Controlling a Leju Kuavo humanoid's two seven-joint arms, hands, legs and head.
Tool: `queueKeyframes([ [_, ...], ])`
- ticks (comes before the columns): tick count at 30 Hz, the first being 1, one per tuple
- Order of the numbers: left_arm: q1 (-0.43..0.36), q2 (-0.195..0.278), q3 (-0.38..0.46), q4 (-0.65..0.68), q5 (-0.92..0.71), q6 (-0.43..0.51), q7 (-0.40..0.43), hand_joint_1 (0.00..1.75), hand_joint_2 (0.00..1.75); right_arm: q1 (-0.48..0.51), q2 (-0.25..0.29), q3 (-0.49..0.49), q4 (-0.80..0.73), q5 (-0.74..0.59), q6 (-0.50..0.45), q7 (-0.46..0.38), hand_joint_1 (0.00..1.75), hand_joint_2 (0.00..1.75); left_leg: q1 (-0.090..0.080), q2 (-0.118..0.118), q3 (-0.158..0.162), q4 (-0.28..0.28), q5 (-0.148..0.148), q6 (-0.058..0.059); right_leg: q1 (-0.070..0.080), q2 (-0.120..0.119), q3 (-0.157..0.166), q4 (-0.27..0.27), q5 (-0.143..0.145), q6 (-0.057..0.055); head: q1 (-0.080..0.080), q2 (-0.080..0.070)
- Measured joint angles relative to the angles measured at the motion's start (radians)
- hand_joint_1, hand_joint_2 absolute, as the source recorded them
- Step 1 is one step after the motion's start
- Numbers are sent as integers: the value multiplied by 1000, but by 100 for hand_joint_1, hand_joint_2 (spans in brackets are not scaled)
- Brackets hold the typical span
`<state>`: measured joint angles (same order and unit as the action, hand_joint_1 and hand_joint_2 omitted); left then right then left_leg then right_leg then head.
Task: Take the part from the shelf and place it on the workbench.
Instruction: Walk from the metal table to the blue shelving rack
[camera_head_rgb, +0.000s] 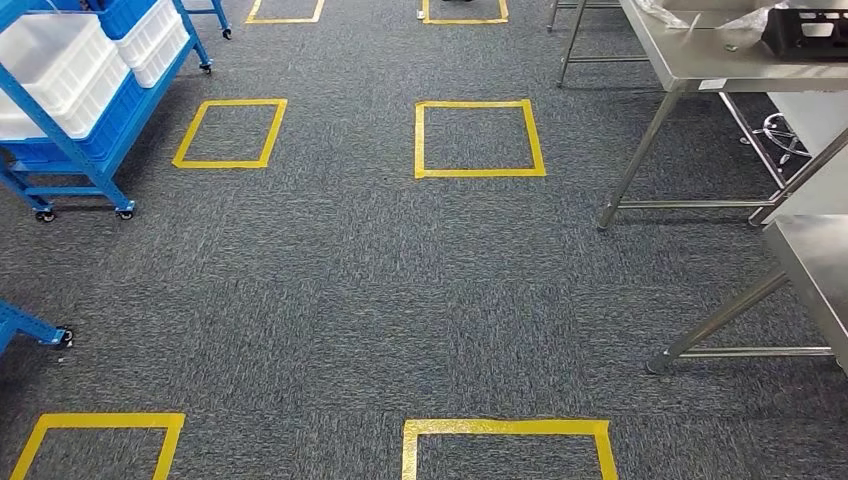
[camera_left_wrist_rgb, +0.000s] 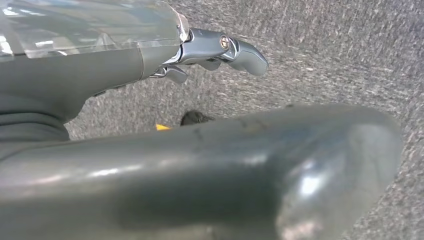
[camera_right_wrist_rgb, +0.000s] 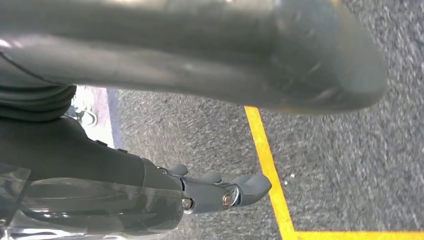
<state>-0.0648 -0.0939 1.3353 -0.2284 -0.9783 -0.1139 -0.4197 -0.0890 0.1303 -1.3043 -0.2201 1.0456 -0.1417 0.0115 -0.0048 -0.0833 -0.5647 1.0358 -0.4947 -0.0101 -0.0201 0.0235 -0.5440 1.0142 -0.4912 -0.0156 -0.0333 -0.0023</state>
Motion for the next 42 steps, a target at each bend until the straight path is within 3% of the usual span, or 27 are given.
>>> queueKeyframes([
  [2, -7, -2, -14, 0, -13, 11, 3, 0, 0, 0, 2, -6, 0, -5, -7, 0, 0, 0, 2, 50, -54, 111, -59, -8, 3, -27, 2, -4, 0, -9, -2, 0],
  [3, -11, -4, -20, 0, -18, 15, 6, 0, 0, 0, 3, -8, 0, -8, -9, 0, 0, 0, 5, 63, -89, 179, -88, -12, 5, -41, 3, -4, -2, -12, -2, 0],
  [4, -13, -5, -24, 0, -23, 18, 10, 0, 0, 0, 3, -10, 0, -11, -11, -2, 0, 0, 8, 69, -115, 228, -103, -15, 7, -55, 3, -4, -3, -13, -2, 0],
  [5, -13, -6, -29, 0, -29, 19, 15, 0, 0, -2, 5, -13, 0, -15, -13, -5, 0, 0, 10, 72, -124, 245, -99, -17, 8, -67, 4, -3, -5, -13, -2, 0],
  [6, -12, -7, -35, 0, -36, 21, 21, 0, 0, -4, 6, -17, 0, -20, -15, -8, 0, 0, 12, 76, -112, 220, -75, -18, 9, -78, 5, -2, -7, -13, -2, 0],
  [9, -10, -4, -55, 0, -59, 21, 33, 0, 0, -10, 12, -28, 1, -33, -20, -15, 0, 0, 7, 118, -14, 23, 14, -8, 10, -106, 14, -1, -15, -4, -1, 0],
  [11, -12, 0, -66, 0, -69, 19, 35, 0, 0, -12, 16, -32, 1, -37, -18, -16, 0, 0, -1, 134, 12, -33, 25, 3, 12, -120, 19, -1, -18, 6, -1, 0],
  [13, -11, 5, -75, 0, -72, 18, 35, 0, 0, -19, 21, -34, 2, -37, -15, -19, 0, 0, -4, 116, 12, -38, 27, 14, 11, -134, 24, -4, -20, 19, -1, 0],
  [14, -10, 7, -77, 0, -74, 18, 35, 0, 0, -22, 23, -35, 2, -38, -13, -20, 0, 0, -3, 108, 16, -45, 31, 19, 9, -128, 27, -2, -23, 25, 0, 0],
  [16, -12, 9, -81, 0, -79, 18, 32, 0, 0, -23, 25, -35, 3, -39, -9, -20, 0, 0, 3, 91, 26, -60, 41, 31, 8, -85, 11, 44, -58, 33, 2, 0],
  [18, -15, 12, -88, 0, -83, 14, 26, 0, 0, -21, 26, -37, 4, -41, -3, -19, 0, 0, 5, 73, 28, -64, 46, 38, 6, -37, -51, 168, -123, 34, 5, 0],
  [19, -17, 13, -91, 0, -83, 12, 22, 0, 0, -20, 26, -39, 5, -41, -1, -17, 0, 0, 4, 62, 27, -64, 46, 39, 6, -29, -86, 231, -146, 34, 6, 0],
  [20, -17, 13, -94, 0, -83, 10, 20, 0, 0, -19, 26, -40, 5, -41, 0, -16, 0, 0, 3, 50, 27, -63, 46, 39, 6, -26, -110, 270, -150, 34, 6, 0],
  [21, -17, 14, -96, 0, -84, 9, 18, 0, 0, -19, 26, -41, 5, -41, 0, -16, 0, 0, 3, 37, 27, -61, 45, 38, 5, -25, -116, 269, -132, 34, 6, 0],
  [22, -17, 14, -97, 0, -84, 8, 17, 0, 0, -18, 26, -42, 5, -41, 0, -16, 0, 0, 4, 23, 28, -58, 44, 36, 5, -21, -102, 227, -95, 33, 6, 0],
  [23, -17, 14, -98, 0, -85, 9, 17, 0, 0, -18, 26, -43, 5, -41, 0, -16, 0, 0, 5, 10, 28, -55, 41, 33, 3, -9, -75, 158, -50, 32, 6, 0],
  [25, -19, 14, -101, 0, -86, 10, 17, 0, 0, -17, 26, -44, 5, -41, 0, -19, 0, 0, 4, -11, 25, -45, 35, 24, 0, 24, -26, 41, 2, 29, 6, 0],
  [27, -19, 14, -101, 0, -87, 12, 20, 0, 0, -18, 26, -44, 6, -38, 0, -22, 0, 0, 3, -27, 18, -41, 32, 13, 2, 35, -14, 10, 3, 22, 5, 0],
  [29, -16, 16, -101, 0, -85, 14, 23, 0, 0, -20, 28, -44, 6, -34, 0, -24, 0, 0, 6, -31, 14, -38, 29, 2, 2, 15, -12, 5, 6, 9, 5, 0],
  [31, -14, 18, -101, 0, -82, 17, 28, 0, 0, -18, 30, -44, 6, -30, 0, -25, 0, 0, 6, 9, -8, 9, -3, -7, 1, -8, -8, -2, 8, -6, 3, 0],
  [33, -16, 19, -101, 0, -80, 19, 32, 0, 0, -14, 31, -44, 6, -25, -1, -26, 0, 0, 8, 58, -66, 129, -68, -14, 4, -32, -7, -4, 6, -14, 0, 0],
  [35, -16, 18, -101, 0, -75, 22, 35, 0, 0, -11, 31, -44, 6, -19, 0, -26, 0, 0, 12, 71, -123, 242, -109, -20, 8, -58, -7, -3, 3, -16, 0, 0],
  [36, -14, 18, -101, 0, -72, 25, 37, 0, 0, -11, 31, -44, 6, -16, 0, -26, 0, 0, 13, 74, -129, 252, -102, -20, 9, -69, -6, -2, 1, -16, 0, 0],
  [37, -13, 18, -101, 0, -69, 27, 39, 0, 0, -11, 31, -44, 6, -14, 0, -26, 0, 0, 14, 77, -113, 222, -77, -20, 10, -80, -3, -2, -2, -15, 0, 0],
  [38, -11, 18, -100, 0, -67, 29, 40, 0, 0, -11, 31, -43, 7, -10, 2, -26, 0, 0, 13, 89, -77, 153, -40, -16, 11, -91, 1, -1, -5, -13, 0, 0],
  [40, -12, 21, -99, 0, -62, 31, 43, 0, 0, -9, 31, -40, 7, -1, 8, -26, 0, 0, 5, 132, -6, 15, 13, -4, 13, -110, 10, -1, -12, -6, 1, 0],
  [42, -13, 22, -98, 0, -57, 32, 45, 0, 0, -8, 31, -35, 7, 8, 15, -26, 0, 0, -4, 151, 17, -36, 23, 7, 14, -125, 17, -1, -17, 4, 1, 0],
])
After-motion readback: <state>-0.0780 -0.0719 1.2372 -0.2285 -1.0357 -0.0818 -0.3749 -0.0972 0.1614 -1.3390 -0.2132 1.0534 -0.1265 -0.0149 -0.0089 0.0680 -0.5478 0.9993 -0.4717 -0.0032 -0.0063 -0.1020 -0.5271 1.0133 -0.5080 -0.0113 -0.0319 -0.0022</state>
